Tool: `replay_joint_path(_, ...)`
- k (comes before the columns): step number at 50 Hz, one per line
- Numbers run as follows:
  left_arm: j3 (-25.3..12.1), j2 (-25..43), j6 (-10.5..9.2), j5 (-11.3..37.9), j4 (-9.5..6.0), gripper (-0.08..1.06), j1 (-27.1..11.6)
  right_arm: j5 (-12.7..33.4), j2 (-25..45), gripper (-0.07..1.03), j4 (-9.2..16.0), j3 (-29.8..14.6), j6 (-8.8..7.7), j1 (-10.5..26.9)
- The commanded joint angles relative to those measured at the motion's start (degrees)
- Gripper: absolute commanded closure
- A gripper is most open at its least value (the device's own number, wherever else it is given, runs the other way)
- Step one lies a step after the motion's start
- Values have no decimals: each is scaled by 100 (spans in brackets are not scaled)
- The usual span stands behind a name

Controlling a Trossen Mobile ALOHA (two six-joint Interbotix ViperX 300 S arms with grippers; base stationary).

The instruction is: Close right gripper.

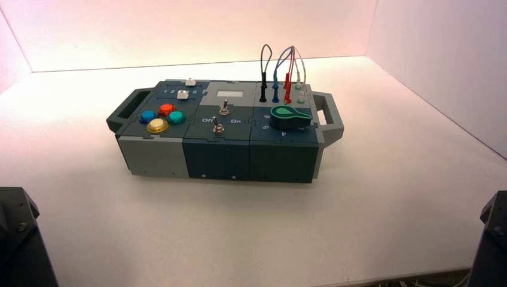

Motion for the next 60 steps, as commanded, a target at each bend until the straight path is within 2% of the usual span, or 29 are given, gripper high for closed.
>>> replay_joint_path(1,-202,62,18,-18,0,-5,26,-26,70,-3,9,-202,18,-26)
replay_joint_path(35,-211,220,18,-18,0,-5,18,-26,70,-3,0,-193,18,-26)
replay_joint_path(52,-211,281,18,-26,-9,-5,18,-79,62,4,-18,-202,9,-26)
replay_joint_path(54,-211,272,18,-18,-9,-5,26,-79,62,9,-18,-202,9,-26)
replay_joint_path(57,-211,272,18,-26,-9,-5,26,-26,62,29,-26,-220,-9,-26)
replay_joint_path(58,-211,272,18,-26,-9,-5,26,-26,62,29,-26,-220,-9,-26)
replay_joint_path(59,-211,272,18,-26,-9,-5,26,-9,53,38,-26,-229,-9,-26)
replay_joint_path(60,-211,290,18,-18,-18,-5,18,185,-62,97,-132,-316,-141,-18)
